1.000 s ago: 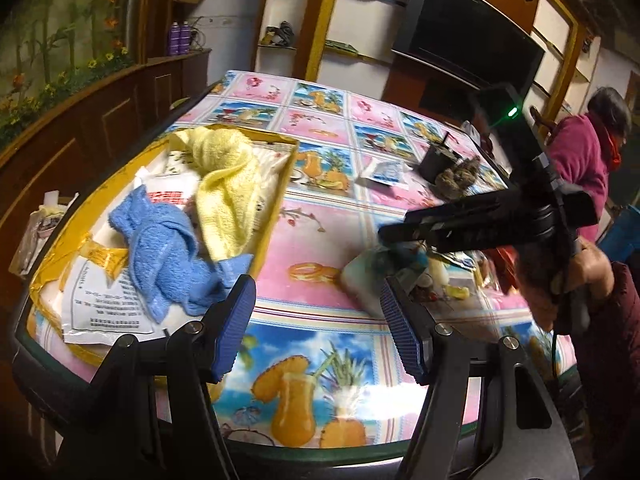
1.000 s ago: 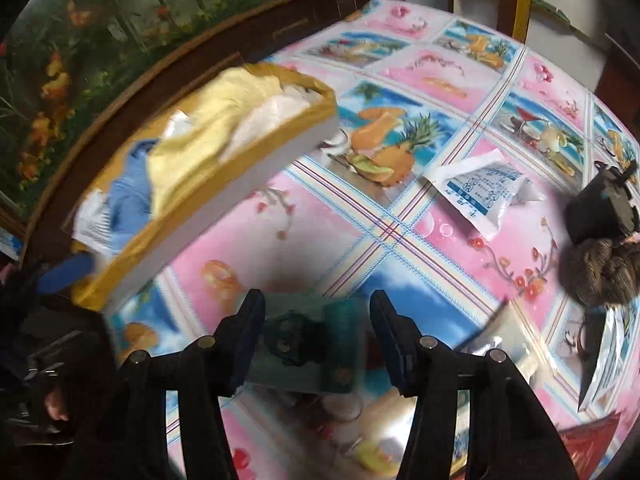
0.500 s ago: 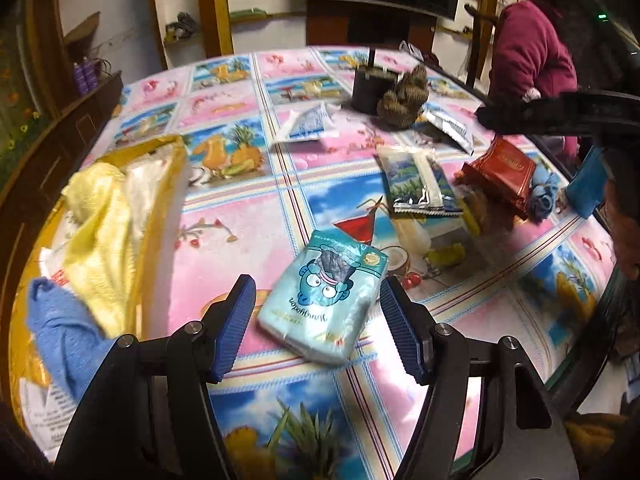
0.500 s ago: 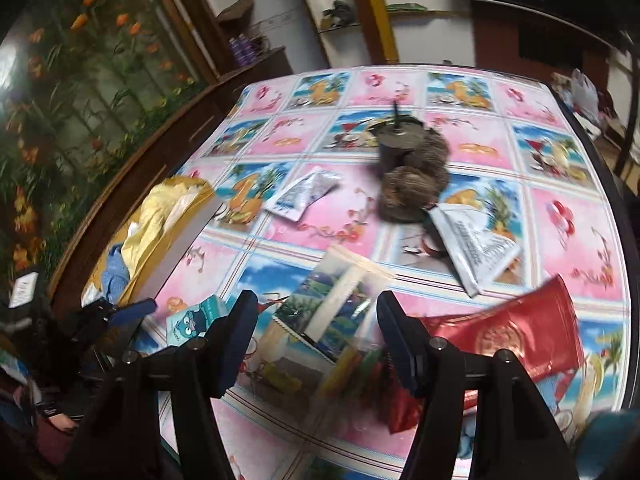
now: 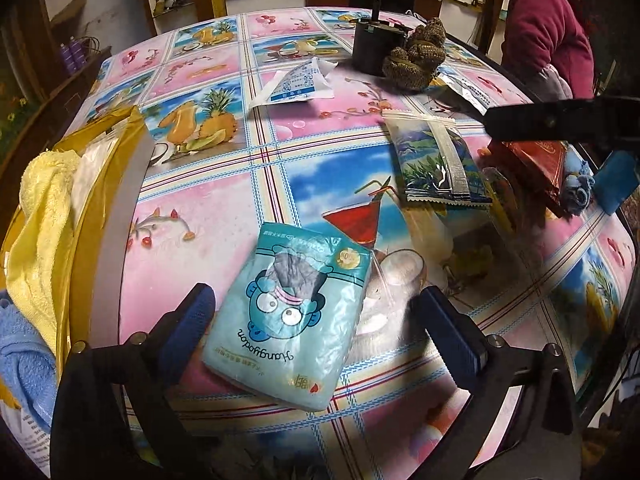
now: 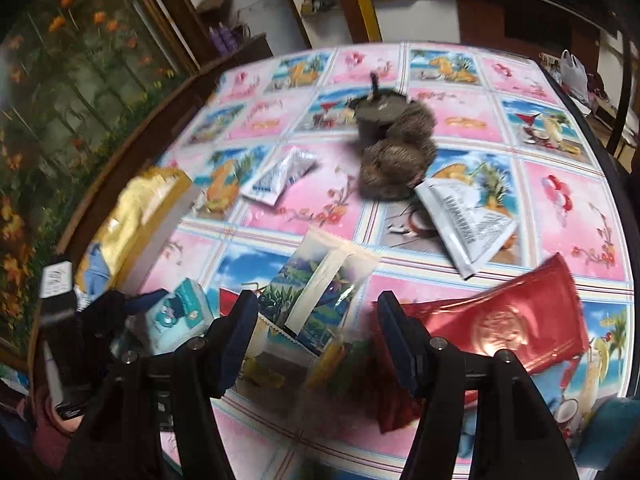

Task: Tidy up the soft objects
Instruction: 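Reach left tool to teal cartoon packet while right reaches clear green-print packet, then grasp teal cartoon packet with left tool while right grasps clear green-print packet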

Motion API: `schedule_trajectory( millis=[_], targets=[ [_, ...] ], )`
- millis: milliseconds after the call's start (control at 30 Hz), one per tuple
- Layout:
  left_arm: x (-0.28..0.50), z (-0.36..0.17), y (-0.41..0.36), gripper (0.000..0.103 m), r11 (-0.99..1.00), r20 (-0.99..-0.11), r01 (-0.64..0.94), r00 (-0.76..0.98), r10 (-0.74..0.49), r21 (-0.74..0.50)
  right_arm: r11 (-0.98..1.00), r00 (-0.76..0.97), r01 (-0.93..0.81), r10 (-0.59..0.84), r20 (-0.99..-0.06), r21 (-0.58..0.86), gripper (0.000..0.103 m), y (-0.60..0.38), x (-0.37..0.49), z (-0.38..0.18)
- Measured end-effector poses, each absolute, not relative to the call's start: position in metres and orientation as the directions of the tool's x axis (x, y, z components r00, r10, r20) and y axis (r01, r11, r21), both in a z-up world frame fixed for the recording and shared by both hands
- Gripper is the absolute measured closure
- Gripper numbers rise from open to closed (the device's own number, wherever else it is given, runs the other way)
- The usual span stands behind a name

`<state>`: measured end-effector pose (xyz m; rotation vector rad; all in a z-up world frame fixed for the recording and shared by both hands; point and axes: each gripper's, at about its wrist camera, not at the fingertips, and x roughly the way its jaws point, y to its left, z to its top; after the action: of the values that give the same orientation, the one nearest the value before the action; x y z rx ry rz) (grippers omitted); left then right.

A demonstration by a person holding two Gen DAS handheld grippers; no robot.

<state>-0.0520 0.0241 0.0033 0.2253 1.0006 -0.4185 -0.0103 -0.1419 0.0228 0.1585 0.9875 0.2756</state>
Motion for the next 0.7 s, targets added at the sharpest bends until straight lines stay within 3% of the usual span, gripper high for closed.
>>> schedule_trajectory(
  millis=[100, 167, 200, 233, 467, 600, 667, 700],
  targets=[
    [-0.050, 0.004, 0.027, 0.003, 0.908, -0.849, 0.419, 0.477, -0.229, -0.010, 0.967, 0.482, -0.089, 0.250, -0.840, 0.237, 0.041, -0.131, 0.005, 0.007],
    [-0.053, 0.008, 0.030, 0.021, 0.906, -0.836, 0.424, 0.495, -0.239, -0.008, 0.975, 0.462, -0.040, 0.211, -0.861, 0.218, 0.041, -0.127, 0.013, -0.002],
    [-0.055, 0.011, 0.031, 0.044, 0.902, -0.828, 0.432, 0.503, -0.248, -0.008, 0.977, 0.463, -0.026, 0.198, -0.864, 0.210, 0.041, -0.126, 0.016, -0.004],
    [-0.056, 0.012, 0.033, 0.052, 0.901, -0.827, 0.434, 0.501, -0.254, -0.014, 0.979, 0.466, -0.016, 0.188, -0.865, 0.204, 0.041, -0.124, 0.018, -0.006],
    [-0.060, 0.012, 0.038, 0.051, 0.901, -0.817, 0.432, 0.507, -0.273, -0.033, 0.985, 0.461, 0.005, 0.149, -0.875, 0.171, 0.027, -0.105, 0.031, -0.014],
    [-0.058, 0.007, 0.027, 0.017, 0.893, -0.836, 0.450, 0.488, -0.251, -0.005, 0.998, 0.473, -0.023, 0.056, -0.879, 0.051, 0.025, -0.085, 0.032, -0.018],
    [-0.057, 0.006, 0.025, 0.015, 0.896, -0.839, 0.443, 0.484, -0.249, -0.010, 0.998, 0.480, -0.057, 0.023, -0.877, -0.005, 0.026, -0.078, 0.027, -0.021],
    [-0.057, 0.006, 0.025, 0.019, 0.898, -0.837, 0.439, 0.487, -0.247, -0.010, 0.998, 0.484, -0.071, 0.031, -0.875, -0.003, 0.026, -0.078, 0.024, -0.021]
  ],
)
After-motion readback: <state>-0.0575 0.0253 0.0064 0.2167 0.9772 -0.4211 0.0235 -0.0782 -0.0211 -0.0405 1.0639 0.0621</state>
